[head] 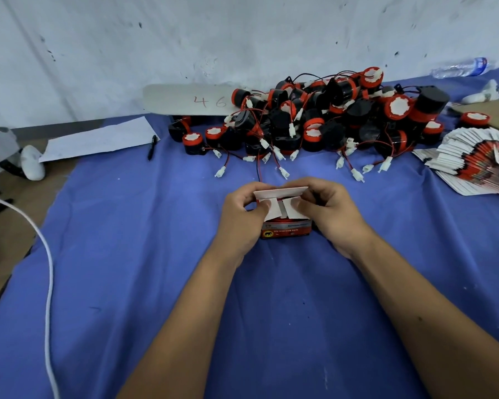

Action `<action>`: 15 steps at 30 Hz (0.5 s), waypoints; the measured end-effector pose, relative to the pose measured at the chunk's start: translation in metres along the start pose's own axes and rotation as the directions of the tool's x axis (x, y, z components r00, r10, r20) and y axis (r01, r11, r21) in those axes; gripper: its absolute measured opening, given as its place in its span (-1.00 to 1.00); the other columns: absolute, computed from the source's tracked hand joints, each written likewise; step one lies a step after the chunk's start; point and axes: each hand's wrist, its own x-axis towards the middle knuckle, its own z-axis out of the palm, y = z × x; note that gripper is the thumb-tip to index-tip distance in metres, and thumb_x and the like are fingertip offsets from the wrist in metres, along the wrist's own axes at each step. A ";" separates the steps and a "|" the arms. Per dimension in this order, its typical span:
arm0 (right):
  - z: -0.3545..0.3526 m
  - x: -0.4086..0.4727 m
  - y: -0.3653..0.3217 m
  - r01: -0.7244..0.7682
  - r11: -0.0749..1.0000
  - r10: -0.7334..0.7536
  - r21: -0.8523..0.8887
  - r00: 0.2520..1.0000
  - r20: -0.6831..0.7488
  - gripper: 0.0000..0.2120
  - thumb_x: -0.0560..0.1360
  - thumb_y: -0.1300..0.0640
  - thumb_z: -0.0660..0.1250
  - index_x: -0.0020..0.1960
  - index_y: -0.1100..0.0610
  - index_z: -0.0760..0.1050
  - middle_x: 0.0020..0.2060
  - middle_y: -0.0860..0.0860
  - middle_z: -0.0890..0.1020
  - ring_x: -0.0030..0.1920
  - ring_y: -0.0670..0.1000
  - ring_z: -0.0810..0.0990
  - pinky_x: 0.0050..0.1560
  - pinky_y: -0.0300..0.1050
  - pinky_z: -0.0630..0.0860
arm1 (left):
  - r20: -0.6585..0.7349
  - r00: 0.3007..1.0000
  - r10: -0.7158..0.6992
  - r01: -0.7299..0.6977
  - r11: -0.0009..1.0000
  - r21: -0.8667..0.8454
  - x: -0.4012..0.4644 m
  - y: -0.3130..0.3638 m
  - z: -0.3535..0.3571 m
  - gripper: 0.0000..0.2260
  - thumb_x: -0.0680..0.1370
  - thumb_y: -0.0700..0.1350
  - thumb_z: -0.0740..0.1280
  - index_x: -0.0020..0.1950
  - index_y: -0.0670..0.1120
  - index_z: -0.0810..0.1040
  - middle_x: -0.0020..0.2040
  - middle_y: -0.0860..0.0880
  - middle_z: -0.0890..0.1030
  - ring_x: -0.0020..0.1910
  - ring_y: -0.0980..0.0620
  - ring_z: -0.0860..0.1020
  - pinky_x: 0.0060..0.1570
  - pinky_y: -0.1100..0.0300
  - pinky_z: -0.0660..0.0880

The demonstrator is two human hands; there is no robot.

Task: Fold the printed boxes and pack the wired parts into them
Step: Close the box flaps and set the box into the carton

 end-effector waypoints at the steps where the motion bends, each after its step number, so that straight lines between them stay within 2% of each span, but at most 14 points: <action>1: -0.003 -0.001 -0.001 -0.028 0.999 0.027 0.031 0.999 0.040 -0.71 0.55 0.40 0.28 0.14 0.14 0.65 -0.13 0.36 0.60 -0.11 0.14 0.59 -0.06 -0.02 0.52 | -0.011 1.000 0.025 -0.025 1.000 0.020 0.000 -0.001 0.000 -0.63 0.61 -0.37 0.26 -0.04 0.10 0.68 -0.06 0.02 0.73 -0.07 0.00 0.69 -0.19 0.13 0.57; 3: -0.009 -0.002 -0.004 -0.083 0.995 0.078 0.047 0.991 0.113 -0.72 0.52 0.24 0.27 0.17 0.15 0.65 -0.06 0.34 0.63 -0.10 0.09 0.61 -0.09 -0.09 0.51 | -0.042 0.997 0.072 -0.070 0.997 0.042 0.000 -0.003 0.000 -0.68 0.59 -0.38 0.29 -0.03 0.02 0.68 -0.06 0.00 0.72 -0.08 -0.10 0.70 -0.18 0.02 0.63; 5: -0.010 -0.004 -0.005 -0.084 0.996 0.083 0.009 0.989 0.125 -0.74 0.55 0.07 0.32 0.15 0.13 0.67 -0.06 0.24 0.66 -0.14 0.02 0.60 -0.16 -0.17 0.47 | -0.066 0.994 0.084 -0.082 0.996 0.036 -0.001 -0.006 0.000 -0.77 0.57 -0.38 0.33 -0.05 -0.07 0.65 -0.06 -0.02 0.71 -0.14 -0.16 0.70 -0.23 -0.01 0.64; 7: -0.009 -0.005 -0.003 -0.064 0.997 0.067 -0.051 0.996 0.052 -0.72 0.54 -0.02 0.39 0.08 0.15 0.70 -0.05 0.26 0.65 -0.14 0.10 0.59 -0.14 -0.03 0.48 | -0.081 0.994 0.077 -0.077 0.997 0.006 -0.001 -0.009 -0.001 -0.80 0.53 -0.41 0.38 -0.08 -0.12 0.65 -0.03 0.02 0.71 -0.15 -0.10 0.72 -0.26 0.03 0.67; 9: -0.008 -0.006 0.000 -0.019 0.991 0.019 -0.133 1.000 -0.007 -0.82 0.52 0.04 0.48 0.05 0.10 0.73 -0.06 0.25 0.61 -0.10 0.18 0.59 -0.03 0.12 0.49 | -0.062 0.996 0.066 -0.066 0.998 0.001 -0.001 -0.010 -0.003 -0.76 0.51 -0.45 0.36 -0.09 -0.12 0.67 0.00 0.05 0.70 -0.13 -0.08 0.72 -0.24 0.02 0.68; 12: -0.008 -0.006 0.002 0.007 0.964 -0.014 -0.265 1.000 -0.023 -0.86 0.48 0.09 0.53 0.03 -0.05 0.73 0.02 0.19 0.53 -0.06 0.16 0.55 0.10 0.03 0.53 | 0.036 0.999 0.028 -0.027 0.999 -0.030 0.000 -0.010 -0.010 -0.71 0.54 -0.44 0.27 -0.09 -0.10 0.68 0.10 -0.01 0.69 -0.21 0.01 0.67 -0.38 0.17 0.54; 15: -0.009 -0.006 0.002 0.033 0.947 -0.037 -0.319 0.999 -0.004 -0.86 0.50 0.10 0.51 0.05 -0.05 0.70 0.11 0.08 0.53 -0.02 0.24 0.52 0.13 0.05 0.54 | 0.125 0.992 -0.019 0.036 0.990 -0.138 0.001 -0.009 -0.020 -0.59 0.59 -0.40 0.17 -0.14 -0.05 0.75 0.21 -0.04 0.67 -0.23 0.11 0.61 -0.35 0.26 0.46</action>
